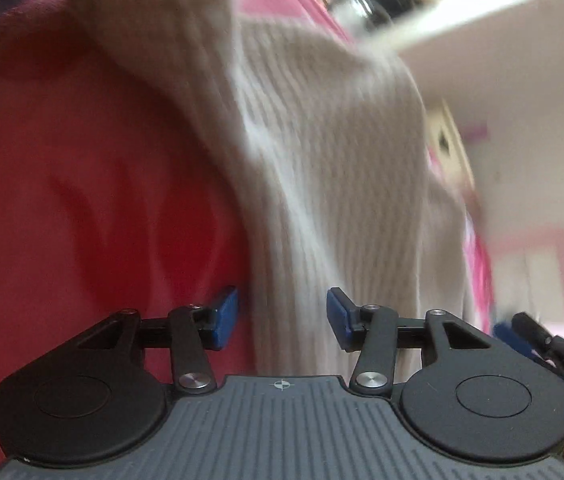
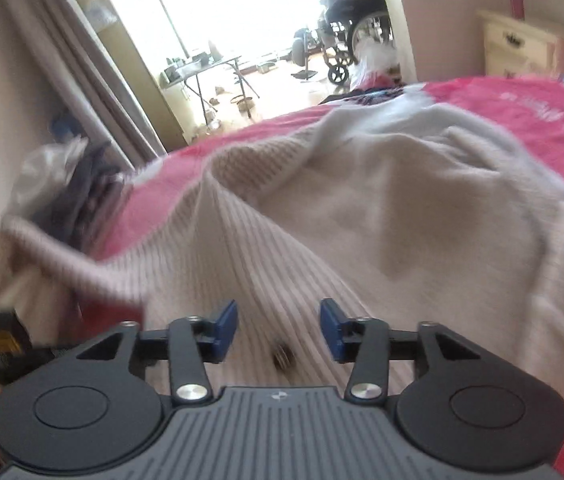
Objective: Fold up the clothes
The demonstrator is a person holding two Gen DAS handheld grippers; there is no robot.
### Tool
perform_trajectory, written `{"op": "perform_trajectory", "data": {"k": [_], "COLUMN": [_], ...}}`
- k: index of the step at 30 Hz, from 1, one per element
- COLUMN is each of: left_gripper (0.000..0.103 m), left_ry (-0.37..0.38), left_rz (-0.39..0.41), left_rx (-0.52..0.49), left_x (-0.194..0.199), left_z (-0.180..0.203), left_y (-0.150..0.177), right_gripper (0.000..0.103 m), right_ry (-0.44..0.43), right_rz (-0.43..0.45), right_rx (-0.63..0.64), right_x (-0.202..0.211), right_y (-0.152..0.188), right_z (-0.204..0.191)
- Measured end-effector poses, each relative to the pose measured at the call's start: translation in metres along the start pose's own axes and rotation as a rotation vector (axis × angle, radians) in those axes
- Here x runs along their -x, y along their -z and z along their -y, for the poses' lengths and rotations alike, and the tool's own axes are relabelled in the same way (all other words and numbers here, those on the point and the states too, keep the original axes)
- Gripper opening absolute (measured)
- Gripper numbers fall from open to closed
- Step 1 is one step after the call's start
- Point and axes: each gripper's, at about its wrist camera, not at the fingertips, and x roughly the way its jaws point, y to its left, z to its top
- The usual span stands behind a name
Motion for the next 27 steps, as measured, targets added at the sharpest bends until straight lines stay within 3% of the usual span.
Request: {"op": "perform_trajectory", "data": {"k": [6,11,18,24,26,27], "left_gripper": [0.047,0.046,0.045,0.045,0.045,0.045], "left_ry": [-0.019,-0.047,-0.034,-0.023,-0.02,-0.017], "left_rz": [0.118,0.153,0.164,0.186,0.192,0.195], "left_rx": [0.014,-0.048,-0.092,-0.122,-0.127,-0.124], "left_x": [-0.018,-0.017,-0.018,-0.016,-0.016,-0.016], "left_z": [0.0,0.001,-0.001,-0.003,-0.003,-0.003], "left_y": [-0.009,-0.009,-0.004,0.0,0.001,0.001], "right_gripper": [0.056,0.059,0.072,0.075,0.073,0.06], "right_ry": [-0.071,-0.103,-0.156,-0.267,-0.323,-0.335], "right_rz": [-0.024,0.005,0.014,0.07,0.078,0.074], "right_rx": [-0.345,-0.596,-0.594,-0.562,-0.522,-0.49], "right_x": [-0.084,-0.147,-0.227,-0.27,-0.271,-0.269], "right_y": [-0.063,-0.091,-0.122,-0.12,-0.113,-0.109], "right_z": [0.039,0.075,0.085,0.087,0.085,0.083]}}
